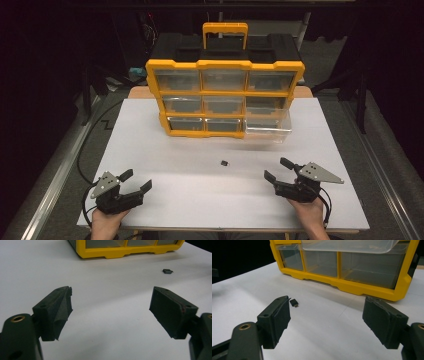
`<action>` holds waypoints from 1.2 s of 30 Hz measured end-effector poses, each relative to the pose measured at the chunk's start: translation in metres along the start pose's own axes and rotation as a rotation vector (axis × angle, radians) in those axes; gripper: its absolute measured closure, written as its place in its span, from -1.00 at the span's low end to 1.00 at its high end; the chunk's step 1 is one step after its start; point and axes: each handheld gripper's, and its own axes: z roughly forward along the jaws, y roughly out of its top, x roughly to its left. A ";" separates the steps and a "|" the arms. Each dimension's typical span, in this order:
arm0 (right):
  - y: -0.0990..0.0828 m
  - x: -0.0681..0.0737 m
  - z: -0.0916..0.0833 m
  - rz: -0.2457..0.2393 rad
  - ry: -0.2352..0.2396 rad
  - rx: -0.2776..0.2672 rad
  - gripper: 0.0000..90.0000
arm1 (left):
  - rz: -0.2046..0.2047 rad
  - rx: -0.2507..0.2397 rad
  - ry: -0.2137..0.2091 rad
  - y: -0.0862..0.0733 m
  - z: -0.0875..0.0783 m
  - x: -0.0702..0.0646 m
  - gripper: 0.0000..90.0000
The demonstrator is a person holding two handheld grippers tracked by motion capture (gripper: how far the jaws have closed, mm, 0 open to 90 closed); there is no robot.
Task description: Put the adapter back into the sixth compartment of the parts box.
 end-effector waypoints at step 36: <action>0.012 0.022 0.035 -0.029 0.081 0.012 -0.49 | 0.001 0.008 0.001 0.000 0.001 0.000 -0.58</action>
